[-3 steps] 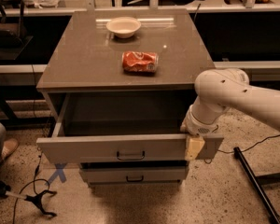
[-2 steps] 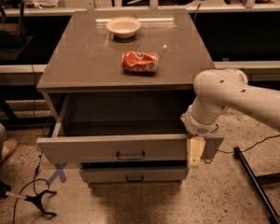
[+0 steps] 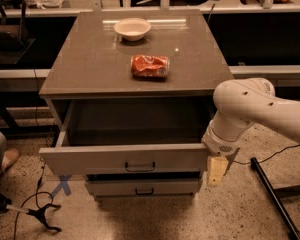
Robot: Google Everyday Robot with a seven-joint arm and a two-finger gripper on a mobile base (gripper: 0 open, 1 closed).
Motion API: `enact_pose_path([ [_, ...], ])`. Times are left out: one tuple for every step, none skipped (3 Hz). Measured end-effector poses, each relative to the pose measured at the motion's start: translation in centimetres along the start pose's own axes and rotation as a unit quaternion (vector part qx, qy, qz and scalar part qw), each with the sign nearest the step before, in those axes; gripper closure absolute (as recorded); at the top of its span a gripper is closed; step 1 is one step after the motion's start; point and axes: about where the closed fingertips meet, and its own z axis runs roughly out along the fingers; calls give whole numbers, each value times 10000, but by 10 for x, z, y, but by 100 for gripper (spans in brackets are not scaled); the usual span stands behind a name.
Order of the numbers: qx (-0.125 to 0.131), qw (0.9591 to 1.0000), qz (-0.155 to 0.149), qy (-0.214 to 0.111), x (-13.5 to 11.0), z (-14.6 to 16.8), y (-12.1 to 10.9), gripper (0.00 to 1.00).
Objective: Open top drawer
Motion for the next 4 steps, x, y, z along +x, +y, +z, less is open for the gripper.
enact_pose_path([
  [15,9998,205,82,13,-9,18,41],
  [18,9992,383,102,22,-15,34,64],
  [2,9985,545,52,30,-17,48,87],
  [23,9977,678,-11,34,-17,55,100],
])
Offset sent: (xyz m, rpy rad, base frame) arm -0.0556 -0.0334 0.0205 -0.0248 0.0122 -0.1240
